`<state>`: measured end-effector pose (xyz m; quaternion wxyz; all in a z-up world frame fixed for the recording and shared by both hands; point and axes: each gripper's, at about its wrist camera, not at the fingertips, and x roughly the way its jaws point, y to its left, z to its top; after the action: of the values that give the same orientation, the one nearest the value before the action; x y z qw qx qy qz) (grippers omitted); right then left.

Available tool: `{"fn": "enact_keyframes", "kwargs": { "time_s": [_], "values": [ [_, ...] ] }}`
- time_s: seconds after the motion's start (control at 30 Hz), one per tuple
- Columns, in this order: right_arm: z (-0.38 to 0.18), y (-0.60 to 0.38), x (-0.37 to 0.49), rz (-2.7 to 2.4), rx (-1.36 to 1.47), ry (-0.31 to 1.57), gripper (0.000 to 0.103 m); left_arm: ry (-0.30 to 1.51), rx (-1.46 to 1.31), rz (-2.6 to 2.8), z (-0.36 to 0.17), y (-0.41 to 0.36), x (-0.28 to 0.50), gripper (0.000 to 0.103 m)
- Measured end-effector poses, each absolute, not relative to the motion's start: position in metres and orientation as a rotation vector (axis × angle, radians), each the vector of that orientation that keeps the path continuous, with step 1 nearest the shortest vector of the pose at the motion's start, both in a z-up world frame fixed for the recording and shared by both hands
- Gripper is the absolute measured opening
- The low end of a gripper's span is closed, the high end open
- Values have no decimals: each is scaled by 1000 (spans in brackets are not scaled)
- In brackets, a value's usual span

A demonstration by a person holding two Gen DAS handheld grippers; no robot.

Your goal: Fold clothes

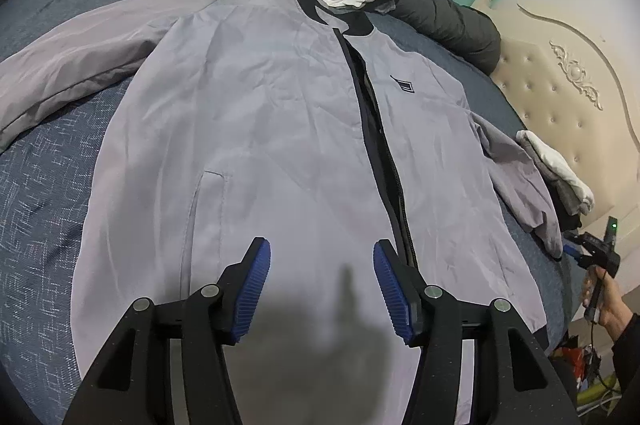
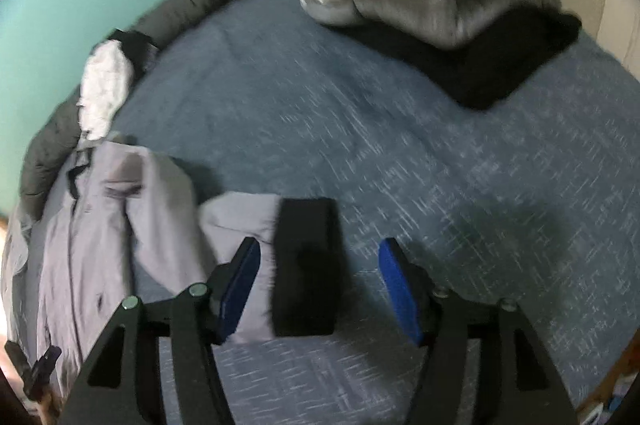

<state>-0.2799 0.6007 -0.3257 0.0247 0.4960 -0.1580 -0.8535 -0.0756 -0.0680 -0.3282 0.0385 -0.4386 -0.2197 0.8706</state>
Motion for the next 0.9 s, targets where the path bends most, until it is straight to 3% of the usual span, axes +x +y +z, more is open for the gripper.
{"fn": "enact_keyframes", "kwargs": {
  "time_s": [0.3, 0.33, 0.4, 0.43, 0.5, 0.53, 0.9],
  "values": [
    [-357, 577, -295, -2511, 1558, -521, 62, -665, -1375, 2666, -335, -69, -81, 58],
    [-357, 574, -294, -2512, 1555, -506, 52, -663, -1376, 2666, -335, -69, -82, 58],
    [-356, 574, -293, -2530, 1551, -488, 43, -659, -1376, 2668, -334, -68, -82, 58],
    [-355, 575, -291, -2535, 1541, -487, 29, -657, -1374, 2669, -334, -68, -82, 58],
    [-345, 576, -290, -2568, 1499, -465, 14, -654, -1373, 2671, -333, -67, -81, 58],
    [-340, 576, -289, -2583, 1477, -454, 10, -652, -1373, 2671, -333, -67, -81, 58],
    [-236, 601, -303, -2777, 1146, -397, 9, -646, -1373, 2671, -333, -65, -77, 59]
  ]
}}
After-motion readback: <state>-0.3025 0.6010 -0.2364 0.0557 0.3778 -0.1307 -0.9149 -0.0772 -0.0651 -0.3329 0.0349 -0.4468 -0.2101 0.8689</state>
